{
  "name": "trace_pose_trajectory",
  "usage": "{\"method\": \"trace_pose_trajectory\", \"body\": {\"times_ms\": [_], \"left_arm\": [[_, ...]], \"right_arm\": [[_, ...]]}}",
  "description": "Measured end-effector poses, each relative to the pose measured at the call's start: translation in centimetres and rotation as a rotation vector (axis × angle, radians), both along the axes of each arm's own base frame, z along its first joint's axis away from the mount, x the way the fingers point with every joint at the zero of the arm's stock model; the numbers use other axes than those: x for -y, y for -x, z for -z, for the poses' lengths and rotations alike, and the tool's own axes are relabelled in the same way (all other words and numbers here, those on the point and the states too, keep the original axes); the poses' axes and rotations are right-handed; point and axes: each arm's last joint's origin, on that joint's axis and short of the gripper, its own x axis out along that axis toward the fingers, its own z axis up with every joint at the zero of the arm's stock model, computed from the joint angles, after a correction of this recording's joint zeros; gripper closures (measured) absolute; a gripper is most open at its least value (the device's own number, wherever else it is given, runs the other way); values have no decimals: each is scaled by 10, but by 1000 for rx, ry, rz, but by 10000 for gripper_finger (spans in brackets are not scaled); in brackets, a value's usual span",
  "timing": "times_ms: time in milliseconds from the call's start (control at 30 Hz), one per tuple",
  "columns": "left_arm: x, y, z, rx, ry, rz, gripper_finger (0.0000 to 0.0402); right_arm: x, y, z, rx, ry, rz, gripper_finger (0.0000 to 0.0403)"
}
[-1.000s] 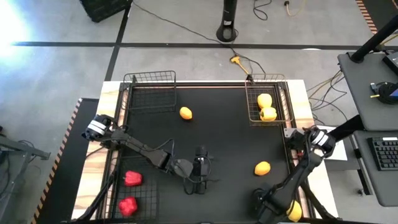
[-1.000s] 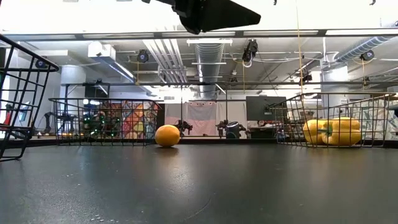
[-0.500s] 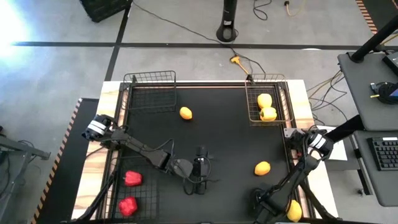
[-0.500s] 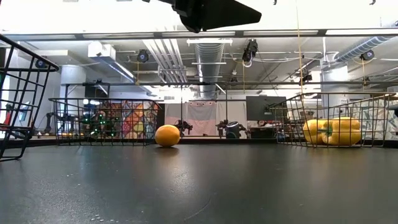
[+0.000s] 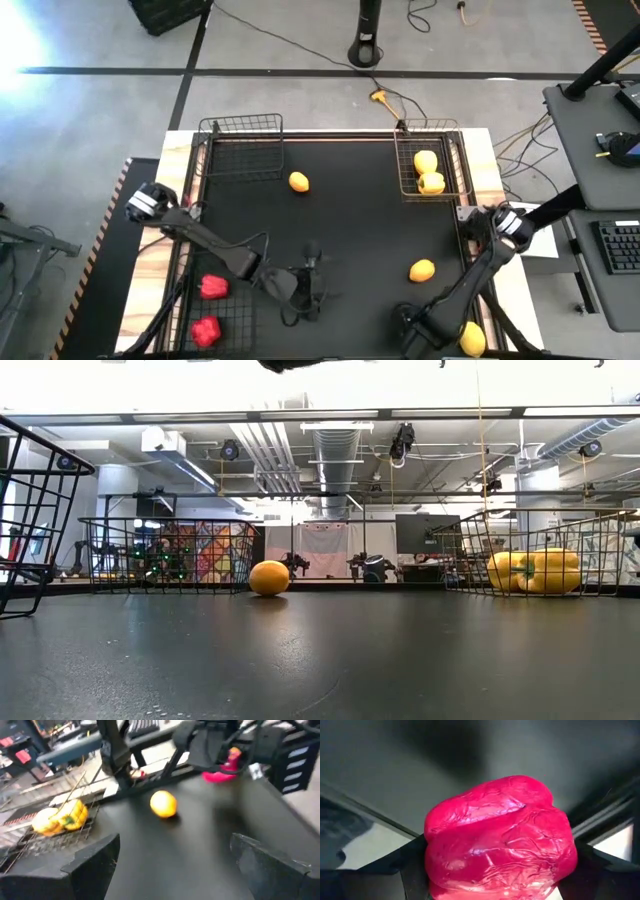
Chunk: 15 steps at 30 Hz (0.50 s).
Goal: Sort produce into baskets
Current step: Put the red bell pepper into the bottom black wire basket
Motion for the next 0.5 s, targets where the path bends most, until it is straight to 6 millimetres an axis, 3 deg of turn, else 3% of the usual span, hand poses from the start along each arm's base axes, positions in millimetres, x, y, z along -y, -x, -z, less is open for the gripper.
{"method": "trace_pose_trajectory", "body": {"times_ms": [100, 233, 367, 500], "left_arm": [[4, 2, -7, 34, 20, 78, 41], [7, 3, -6, 48, 36, 192, 41], [6, 13, -7, 22, 27, 206, 41], [1, 34, -15, -81, 22, 198, 41]], "right_arm": [[13, -18, -23, 143, 105, -64, 86], [43, -51, -36, 341, 258, -156, 83], [85, -87, -32, 429, 358, -283, 87], [135, -129, -16, 558, 371, -362, 89]]}}
